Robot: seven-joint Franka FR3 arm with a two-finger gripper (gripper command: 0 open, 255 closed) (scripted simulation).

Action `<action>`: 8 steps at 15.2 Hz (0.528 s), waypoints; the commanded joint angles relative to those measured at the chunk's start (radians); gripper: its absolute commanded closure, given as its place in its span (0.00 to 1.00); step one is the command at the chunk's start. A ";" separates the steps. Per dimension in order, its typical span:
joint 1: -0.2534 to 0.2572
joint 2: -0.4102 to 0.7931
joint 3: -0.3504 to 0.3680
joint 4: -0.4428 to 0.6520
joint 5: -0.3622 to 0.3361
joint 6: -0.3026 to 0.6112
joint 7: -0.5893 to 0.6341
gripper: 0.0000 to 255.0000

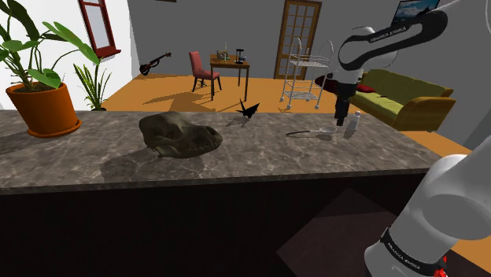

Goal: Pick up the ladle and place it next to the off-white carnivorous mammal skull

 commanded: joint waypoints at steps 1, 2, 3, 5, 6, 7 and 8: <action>0.015 0.087 -0.042 0.044 0.028 0.042 -0.104 0.00; 0.020 0.131 -0.059 0.068 0.048 0.059 -0.155 0.00; 0.025 0.177 -0.075 0.094 0.071 0.075 -0.207 0.00; 0.027 0.272 -0.099 0.150 0.126 0.101 -0.313 0.00; 0.025 0.320 -0.106 0.181 0.156 0.111 -0.366 0.00; 0.019 0.369 -0.111 0.213 0.188 0.119 -0.419 0.00; 0.011 0.418 -0.112 0.247 0.220 0.125 -0.470 0.00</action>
